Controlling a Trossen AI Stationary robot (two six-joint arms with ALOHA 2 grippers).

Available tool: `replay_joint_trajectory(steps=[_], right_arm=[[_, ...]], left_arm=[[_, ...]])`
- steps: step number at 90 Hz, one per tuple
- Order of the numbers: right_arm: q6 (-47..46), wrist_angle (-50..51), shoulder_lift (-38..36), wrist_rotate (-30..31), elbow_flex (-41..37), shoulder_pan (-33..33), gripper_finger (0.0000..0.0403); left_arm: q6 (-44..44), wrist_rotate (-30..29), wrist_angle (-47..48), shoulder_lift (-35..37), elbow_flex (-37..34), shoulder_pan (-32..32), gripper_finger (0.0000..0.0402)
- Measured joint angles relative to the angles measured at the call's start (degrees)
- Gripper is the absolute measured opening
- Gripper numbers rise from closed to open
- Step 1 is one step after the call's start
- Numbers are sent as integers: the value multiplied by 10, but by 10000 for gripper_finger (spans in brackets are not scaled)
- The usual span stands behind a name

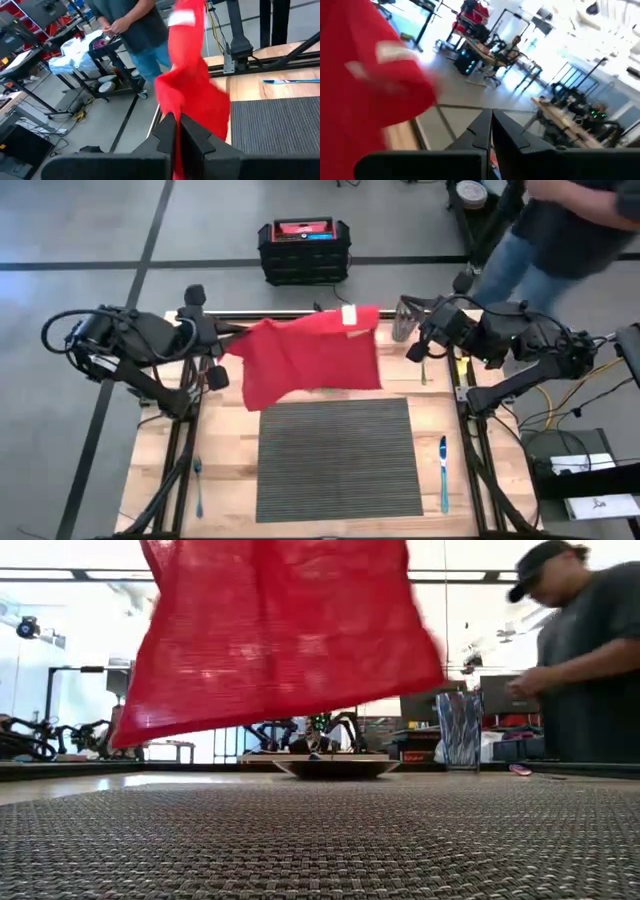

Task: Set table place
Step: Fold the red table napkin

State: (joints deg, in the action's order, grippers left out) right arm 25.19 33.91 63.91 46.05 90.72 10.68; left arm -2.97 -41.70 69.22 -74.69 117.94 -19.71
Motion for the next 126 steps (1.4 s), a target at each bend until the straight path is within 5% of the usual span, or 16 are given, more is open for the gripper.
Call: replay_joint_trajectory(steps=[17,49,71,89,109,126], right_arm=[[-159,163,0,-9,-13,78,0],[-291,146,13,-53,-173,155,0],[-323,-79,27,-75,-368,145,9],[-342,-364,104,-165,-469,123,92],[-268,-572,273,-180,-444,115,212],[-237,-564,394,-133,-340,109,267]], left_arm=[[64,38,7,-30,-78,-31,0],[175,43,-1,-135,-182,-42,0],[175,43,-5,-145,-141,-42,0],[172,43,-8,-142,-109,-42,0],[166,43,-10,-142,-107,-41,0],[166,33,-16,-142,-107,-41,0]])
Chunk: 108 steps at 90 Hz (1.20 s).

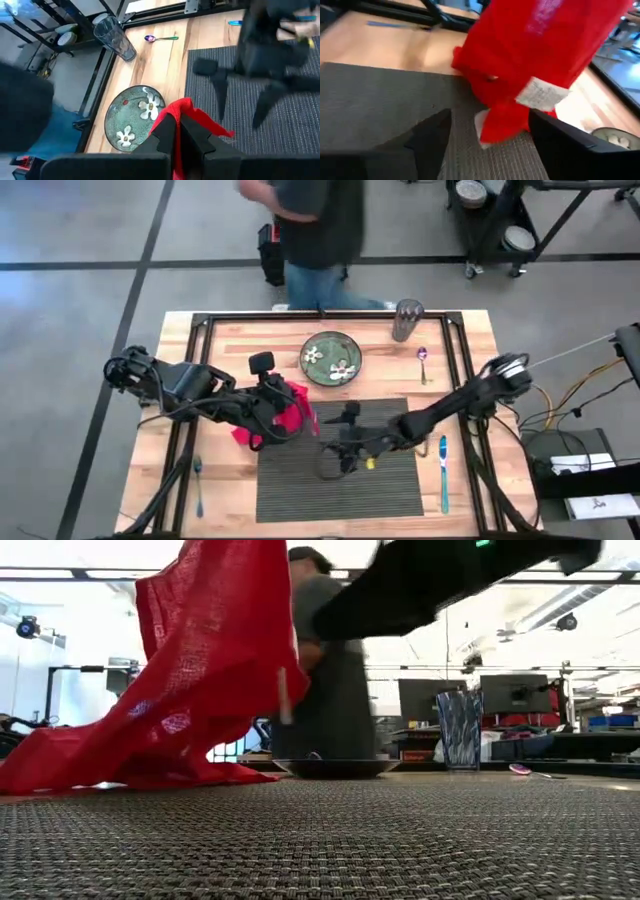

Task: Set table place
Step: Fold the red table napkin

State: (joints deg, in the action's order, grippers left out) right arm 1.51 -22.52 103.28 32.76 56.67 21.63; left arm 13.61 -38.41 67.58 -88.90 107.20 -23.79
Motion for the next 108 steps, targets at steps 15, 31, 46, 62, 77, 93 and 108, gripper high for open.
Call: replay_joint_trajectory(steps=[15,31,46,62,77,93,108], right_arm=[[7,62,67,124,97,-8,278],[-24,132,90,181,150,-28,262],[-43,145,90,180,152,-48,230],[-59,233,80,177,152,-60,117],[9,319,41,167,151,-60,14],[40,451,-75,129,153,-48,2],[20,541,-191,75,153,-54,1]], left_arm=[[0,-1,-5,0,0,0,0],[0,-1,-6,0,0,0,0],[0,0,-7,0,0,0,0],[0,0,-6,0,0,-2,0],[-2,2,-5,0,-1,-5,0],[-2,6,2,0,-1,-8,0],[-10,6,1,-1,-1,-8,0]])
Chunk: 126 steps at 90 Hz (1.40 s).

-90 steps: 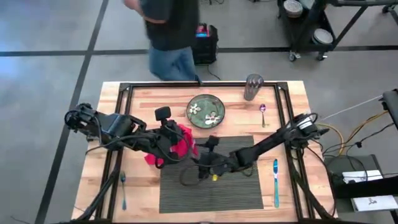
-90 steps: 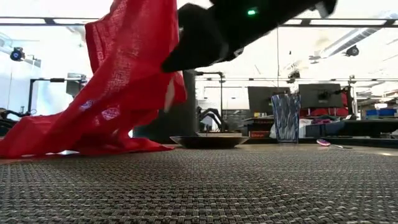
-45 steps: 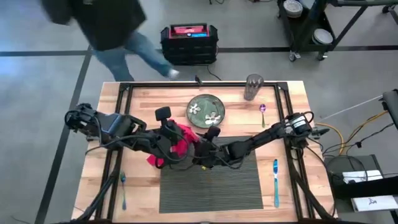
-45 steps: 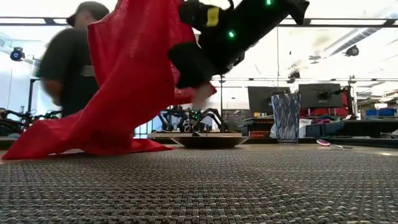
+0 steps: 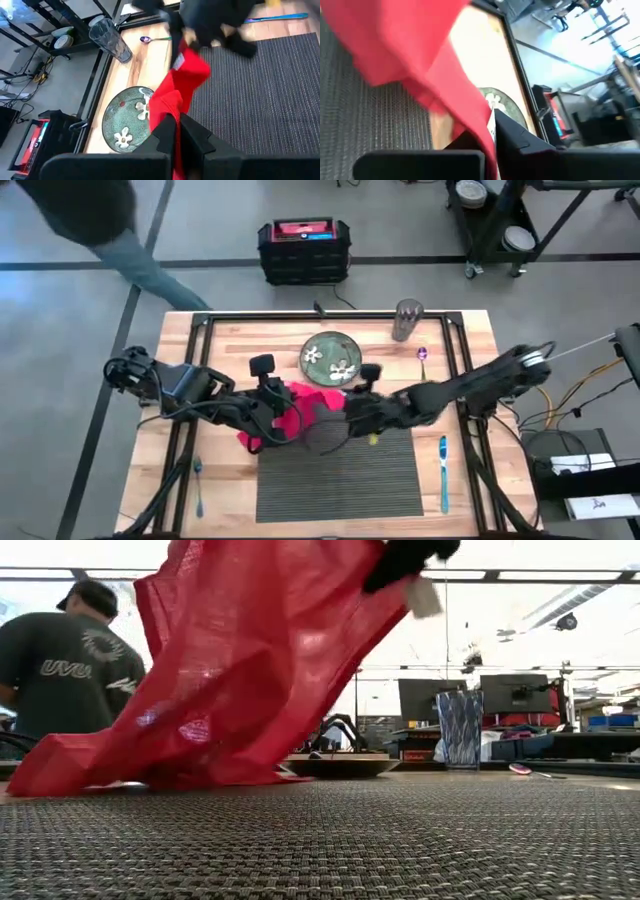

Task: Set table place
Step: Fold the red table napkin

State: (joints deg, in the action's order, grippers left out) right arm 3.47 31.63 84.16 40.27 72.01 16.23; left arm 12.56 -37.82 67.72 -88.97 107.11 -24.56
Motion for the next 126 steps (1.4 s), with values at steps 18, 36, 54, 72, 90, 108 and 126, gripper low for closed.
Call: replay_joint_trajectory(steps=[18,36,54,72,90,108,126], right_arm=[[-26,85,-67,-18,-1,2,0],[-81,176,-72,-19,-34,38,0],[-155,173,-70,-20,-110,69,0],[-203,167,-70,-19,-163,77,0],[-205,168,-70,-19,-174,78,0],[-202,165,-70,-17,-174,78,0],[-193,154,-70,-17,-174,78,0]], left_arm=[[3,31,2,-13,0,4,1],[31,85,0,-69,-17,-2,5],[107,149,0,-152,-65,-2,24],[132,161,2,-231,-86,-2,102],[234,204,18,-232,-79,-35,164],[392,123,8,-230,-117,-113,196],[479,74,-148,-230,-224,-153,192]])
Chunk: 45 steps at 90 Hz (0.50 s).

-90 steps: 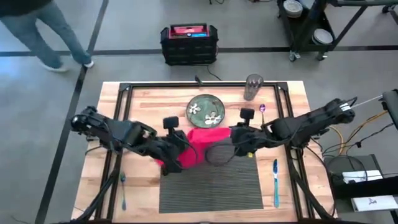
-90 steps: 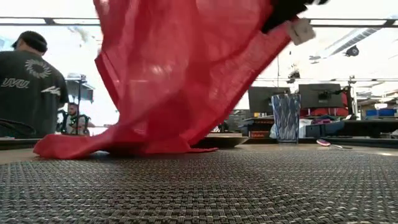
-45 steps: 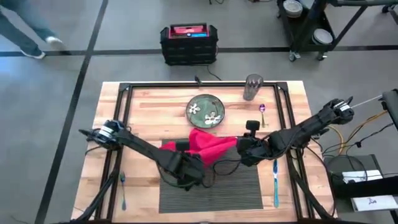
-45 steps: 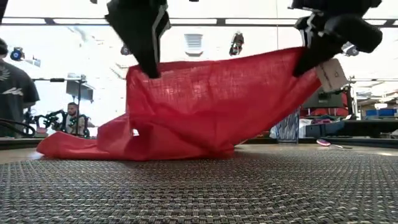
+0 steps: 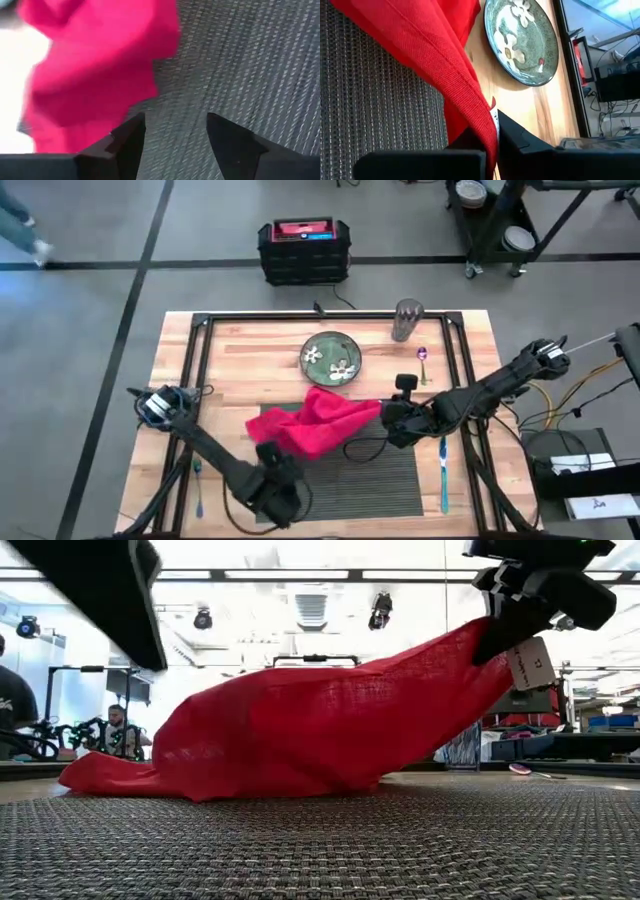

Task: Set table place
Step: Fold the red table napkin

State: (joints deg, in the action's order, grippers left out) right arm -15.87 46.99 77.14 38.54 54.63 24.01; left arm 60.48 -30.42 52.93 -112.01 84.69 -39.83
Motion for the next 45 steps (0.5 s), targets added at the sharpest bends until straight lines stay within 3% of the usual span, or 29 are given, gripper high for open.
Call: replay_joint_trajectory(steps=[15,45], right_arm=[[2,-10,0,0,-1,0,0],[1,-15,0,0,-5,1,0]], left_arm=[[-44,-38,-145,0,-91,19,172],[-86,-55,-247,-2,-177,68,147]])
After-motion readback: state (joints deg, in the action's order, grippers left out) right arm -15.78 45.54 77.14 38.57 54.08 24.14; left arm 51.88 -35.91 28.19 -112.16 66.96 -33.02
